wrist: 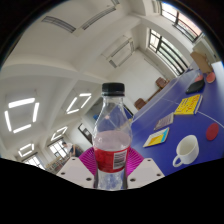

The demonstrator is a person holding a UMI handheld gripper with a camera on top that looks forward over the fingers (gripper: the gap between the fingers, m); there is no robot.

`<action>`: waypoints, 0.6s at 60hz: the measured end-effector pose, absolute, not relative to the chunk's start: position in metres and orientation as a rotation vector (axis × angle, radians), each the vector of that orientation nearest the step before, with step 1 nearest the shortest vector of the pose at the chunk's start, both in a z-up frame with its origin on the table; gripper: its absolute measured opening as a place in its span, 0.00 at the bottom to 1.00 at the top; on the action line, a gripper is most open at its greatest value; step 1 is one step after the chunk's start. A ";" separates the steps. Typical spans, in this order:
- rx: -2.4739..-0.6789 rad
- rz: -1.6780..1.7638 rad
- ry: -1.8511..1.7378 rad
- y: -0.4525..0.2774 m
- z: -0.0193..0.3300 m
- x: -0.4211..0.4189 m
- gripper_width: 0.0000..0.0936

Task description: Pour water

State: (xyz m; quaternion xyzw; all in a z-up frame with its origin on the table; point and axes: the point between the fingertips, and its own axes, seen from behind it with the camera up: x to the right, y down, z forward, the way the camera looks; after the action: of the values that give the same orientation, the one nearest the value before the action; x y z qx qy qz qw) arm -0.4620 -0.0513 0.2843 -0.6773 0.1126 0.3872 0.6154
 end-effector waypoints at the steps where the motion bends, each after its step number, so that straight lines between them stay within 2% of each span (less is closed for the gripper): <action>1: -1.530 0.977 0.298 -0.044 0.289 -0.459 0.34; 8: -1.289 1.533 0.606 -0.023 0.345 -0.449 0.34; 16: -0.968 1.970 0.972 0.009 0.344 -0.408 0.35; 21: -0.814 2.098 1.160 0.042 0.310 -0.393 0.35; 23: -0.777 2.128 1.223 0.032 0.303 -0.385 0.34; 36: -0.677 2.203 1.424 0.056 0.247 -0.377 0.34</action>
State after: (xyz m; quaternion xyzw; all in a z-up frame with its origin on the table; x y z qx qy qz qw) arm -0.3771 0.0564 0.2470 -0.2440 0.5136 0.7941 0.2146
